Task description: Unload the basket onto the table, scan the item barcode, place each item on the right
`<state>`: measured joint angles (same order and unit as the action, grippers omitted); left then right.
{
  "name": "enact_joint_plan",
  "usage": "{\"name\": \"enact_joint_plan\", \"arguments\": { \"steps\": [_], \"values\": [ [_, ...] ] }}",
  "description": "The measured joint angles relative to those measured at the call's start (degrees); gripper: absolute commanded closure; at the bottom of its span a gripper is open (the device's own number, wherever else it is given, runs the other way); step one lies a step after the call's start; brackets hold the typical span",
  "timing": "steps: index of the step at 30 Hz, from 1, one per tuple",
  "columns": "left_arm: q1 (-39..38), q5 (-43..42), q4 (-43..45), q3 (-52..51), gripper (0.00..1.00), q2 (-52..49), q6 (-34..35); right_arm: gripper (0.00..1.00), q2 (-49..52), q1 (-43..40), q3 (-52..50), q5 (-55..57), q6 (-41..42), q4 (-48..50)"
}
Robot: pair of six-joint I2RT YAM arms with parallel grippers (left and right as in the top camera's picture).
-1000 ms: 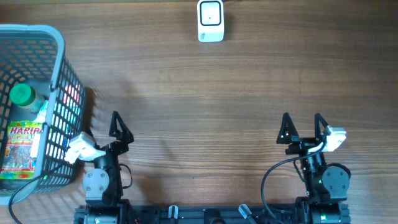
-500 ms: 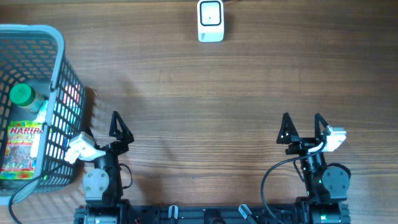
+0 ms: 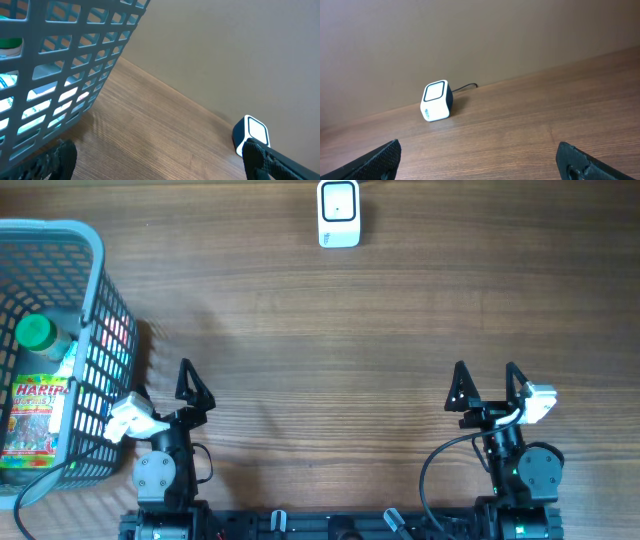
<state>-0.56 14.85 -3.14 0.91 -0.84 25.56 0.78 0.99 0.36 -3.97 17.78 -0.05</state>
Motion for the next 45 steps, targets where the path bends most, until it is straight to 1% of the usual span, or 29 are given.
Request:
{"name": "enact_joint_plan", "arguments": {
  "steps": [39,42,45],
  "values": [
    [0.0,-0.02,0.24,0.0,0.0,0.0,0.02,0.0,0.0,0.0,0.0,0.0,0.0,0.0],
    [0.0,-4.09,0.52,0.0,0.0,0.0,-1.16,0.01,0.0,0.0,0.0,0.0,0.0,0.0],
    [0.0,-12.83,-0.28,-0.02,0.0,0.0,-3.78,0.0,0.0,0.0,0.0,0.0,0.0,0.0]
  ]
}}
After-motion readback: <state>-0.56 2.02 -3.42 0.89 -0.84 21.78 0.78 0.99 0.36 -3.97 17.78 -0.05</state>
